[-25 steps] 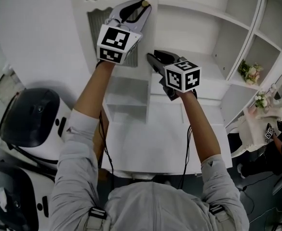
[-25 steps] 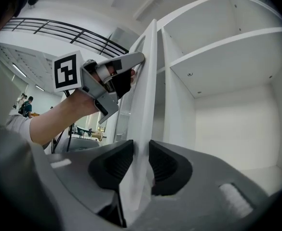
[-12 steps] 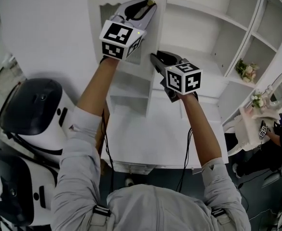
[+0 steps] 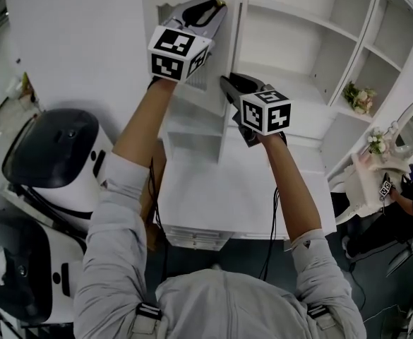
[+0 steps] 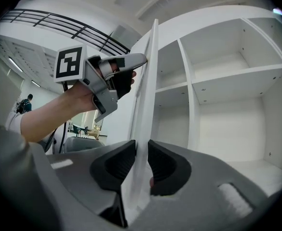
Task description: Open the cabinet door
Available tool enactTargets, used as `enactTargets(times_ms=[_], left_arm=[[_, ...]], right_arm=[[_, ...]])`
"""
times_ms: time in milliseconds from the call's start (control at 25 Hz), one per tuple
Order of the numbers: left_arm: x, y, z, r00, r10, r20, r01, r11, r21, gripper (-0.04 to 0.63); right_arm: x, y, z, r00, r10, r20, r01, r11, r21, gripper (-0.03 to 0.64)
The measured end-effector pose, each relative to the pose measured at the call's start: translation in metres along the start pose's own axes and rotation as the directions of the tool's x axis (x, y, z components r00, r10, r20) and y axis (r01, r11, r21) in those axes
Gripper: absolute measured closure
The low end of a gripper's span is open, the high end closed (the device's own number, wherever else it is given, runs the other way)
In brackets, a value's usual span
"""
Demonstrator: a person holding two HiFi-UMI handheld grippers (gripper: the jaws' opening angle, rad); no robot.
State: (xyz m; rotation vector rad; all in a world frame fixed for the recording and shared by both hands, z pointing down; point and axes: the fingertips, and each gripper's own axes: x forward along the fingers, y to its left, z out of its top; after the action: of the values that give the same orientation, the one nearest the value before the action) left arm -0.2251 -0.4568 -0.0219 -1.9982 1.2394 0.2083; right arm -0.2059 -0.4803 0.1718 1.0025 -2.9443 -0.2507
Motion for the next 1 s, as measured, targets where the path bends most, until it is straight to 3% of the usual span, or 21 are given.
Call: enactTargets(times_ms=[520, 760, 1000], left_arm=[[-0.068, 0.021, 0.028, 0.99, -0.118, 0.078, 0.123, 0.991, -0.054, 0.502], [-0.101, 0.041, 0.04, 0.979, -0.165, 0.118, 0.181, 0.973, -0.144, 0.502], [-0.139, 0.067, 0.045, 0.976, -0.179, 0.122, 0.198, 0.967, -0.16, 0.5]], right_arm=[[-0.008, 0.08, 0.01, 0.992, -0.124, 0.015, 0.124, 0.992, 0.022, 0.549], [-0.004, 0.123, 0.018, 0.98, -0.197, 0.017, 0.197, 0.98, -0.001, 0.546], [0.01, 0.17, 0.023, 0.982, -0.187, 0.015, 0.187, 0.982, -0.013, 0.538]])
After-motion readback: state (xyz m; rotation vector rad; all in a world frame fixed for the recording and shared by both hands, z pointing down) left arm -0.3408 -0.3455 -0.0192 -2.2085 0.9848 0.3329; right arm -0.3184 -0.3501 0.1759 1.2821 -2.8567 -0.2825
